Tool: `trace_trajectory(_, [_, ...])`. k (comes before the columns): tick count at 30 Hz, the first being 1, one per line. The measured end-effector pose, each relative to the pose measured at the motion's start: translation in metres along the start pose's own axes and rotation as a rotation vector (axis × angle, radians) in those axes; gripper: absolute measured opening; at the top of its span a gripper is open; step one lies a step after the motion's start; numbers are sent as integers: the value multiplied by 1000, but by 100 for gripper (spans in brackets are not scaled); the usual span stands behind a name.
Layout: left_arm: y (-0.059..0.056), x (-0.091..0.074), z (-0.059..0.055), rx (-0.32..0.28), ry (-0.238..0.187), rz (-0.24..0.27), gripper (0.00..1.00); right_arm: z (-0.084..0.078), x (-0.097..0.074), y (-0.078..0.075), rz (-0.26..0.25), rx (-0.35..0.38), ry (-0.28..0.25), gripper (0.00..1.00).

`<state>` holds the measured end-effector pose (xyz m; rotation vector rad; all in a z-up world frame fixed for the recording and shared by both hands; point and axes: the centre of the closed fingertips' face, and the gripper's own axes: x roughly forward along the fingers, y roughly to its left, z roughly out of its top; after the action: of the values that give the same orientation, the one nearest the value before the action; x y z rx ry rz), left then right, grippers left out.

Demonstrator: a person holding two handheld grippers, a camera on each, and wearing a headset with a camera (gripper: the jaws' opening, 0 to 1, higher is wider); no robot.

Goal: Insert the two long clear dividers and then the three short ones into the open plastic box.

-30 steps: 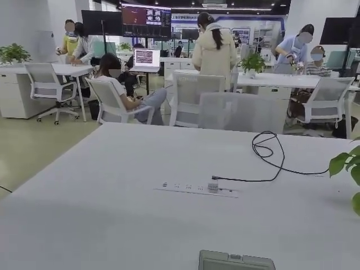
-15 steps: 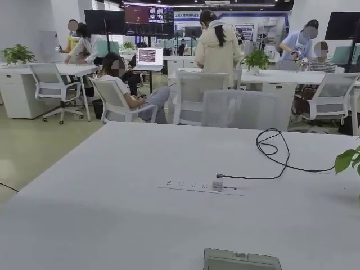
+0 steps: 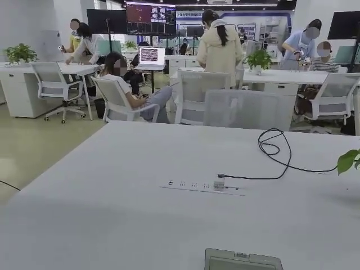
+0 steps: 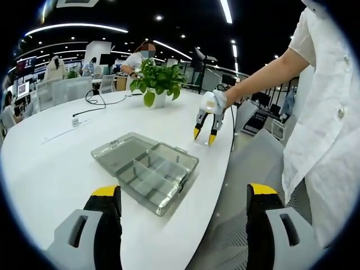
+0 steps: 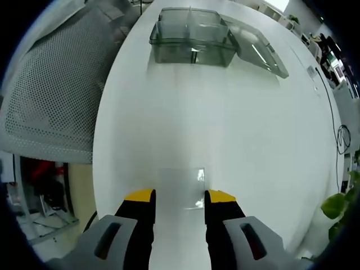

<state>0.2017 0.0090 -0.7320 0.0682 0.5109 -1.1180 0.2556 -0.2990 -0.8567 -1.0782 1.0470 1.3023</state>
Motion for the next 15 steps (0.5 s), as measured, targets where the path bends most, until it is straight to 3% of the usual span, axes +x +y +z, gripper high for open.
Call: trace_trajectory(15, [-2, -3, 2, 6, -6, 4, 93, -1, -2, 0, -18, 29, 9, 33])
